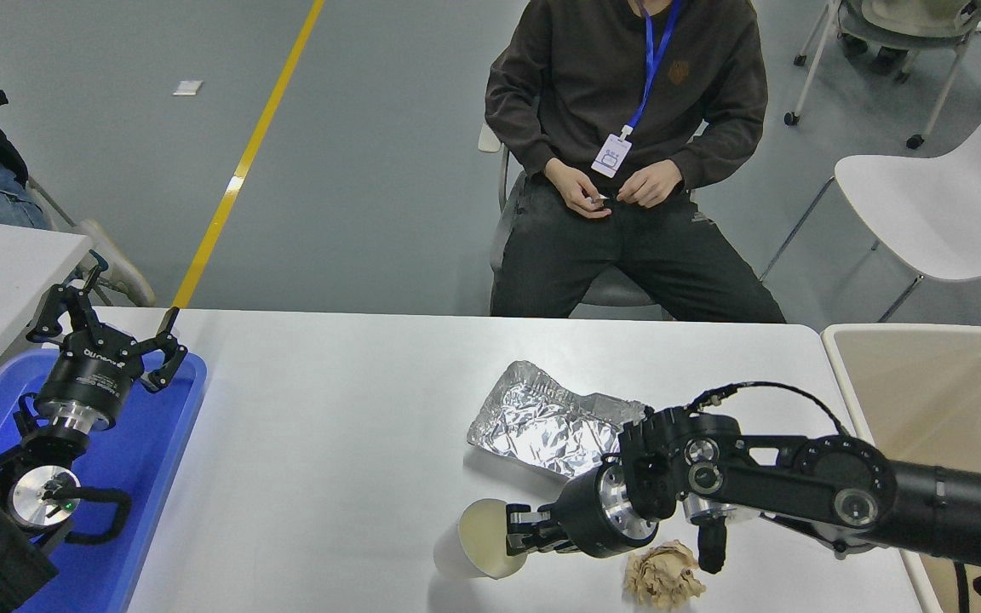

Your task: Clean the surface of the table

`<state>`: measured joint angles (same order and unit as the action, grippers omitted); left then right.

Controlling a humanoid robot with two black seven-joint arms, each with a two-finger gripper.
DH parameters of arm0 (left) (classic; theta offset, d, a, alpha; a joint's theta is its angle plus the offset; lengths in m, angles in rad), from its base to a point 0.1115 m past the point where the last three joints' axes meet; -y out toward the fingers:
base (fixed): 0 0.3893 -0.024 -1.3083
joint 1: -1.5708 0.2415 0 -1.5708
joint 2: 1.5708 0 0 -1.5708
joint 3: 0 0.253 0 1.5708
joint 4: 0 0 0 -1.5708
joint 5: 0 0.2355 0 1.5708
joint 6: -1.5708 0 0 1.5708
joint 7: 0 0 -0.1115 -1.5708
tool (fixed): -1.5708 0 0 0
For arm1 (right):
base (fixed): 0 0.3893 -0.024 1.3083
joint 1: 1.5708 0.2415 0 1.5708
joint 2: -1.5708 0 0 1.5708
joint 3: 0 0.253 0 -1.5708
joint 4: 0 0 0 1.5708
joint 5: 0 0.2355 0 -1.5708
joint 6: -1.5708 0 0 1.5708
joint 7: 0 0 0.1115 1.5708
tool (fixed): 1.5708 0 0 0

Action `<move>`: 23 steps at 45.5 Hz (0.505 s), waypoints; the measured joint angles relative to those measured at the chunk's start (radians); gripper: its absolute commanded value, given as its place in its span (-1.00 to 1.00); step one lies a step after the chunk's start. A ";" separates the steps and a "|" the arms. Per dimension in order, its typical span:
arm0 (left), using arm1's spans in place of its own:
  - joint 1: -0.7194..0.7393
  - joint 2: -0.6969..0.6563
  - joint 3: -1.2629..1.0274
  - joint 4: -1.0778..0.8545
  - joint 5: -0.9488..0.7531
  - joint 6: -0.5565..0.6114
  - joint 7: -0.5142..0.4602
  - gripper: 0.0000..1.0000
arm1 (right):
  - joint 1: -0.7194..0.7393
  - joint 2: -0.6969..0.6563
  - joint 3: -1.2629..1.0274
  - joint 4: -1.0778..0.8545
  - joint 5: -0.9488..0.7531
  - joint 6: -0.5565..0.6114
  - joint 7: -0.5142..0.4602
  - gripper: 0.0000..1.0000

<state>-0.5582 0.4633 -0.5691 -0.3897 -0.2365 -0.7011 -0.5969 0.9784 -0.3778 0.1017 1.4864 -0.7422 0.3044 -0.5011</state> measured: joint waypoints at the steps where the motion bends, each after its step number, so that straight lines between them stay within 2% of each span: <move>1: 0.000 0.000 0.000 0.000 0.000 0.000 0.000 1.00 | 0.008 -0.011 -0.002 0.005 0.005 0.003 0.000 -1.00; 23: 0.000 0.000 0.000 0.000 0.000 0.000 0.000 1.00 | 0.187 -0.270 -0.022 0.114 0.123 0.058 0.001 -1.00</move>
<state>-0.5582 0.4633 -0.5691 -0.3897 -0.2365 -0.7011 -0.5969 1.1652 -0.6474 0.0796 1.6004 -0.6194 0.3621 -0.5001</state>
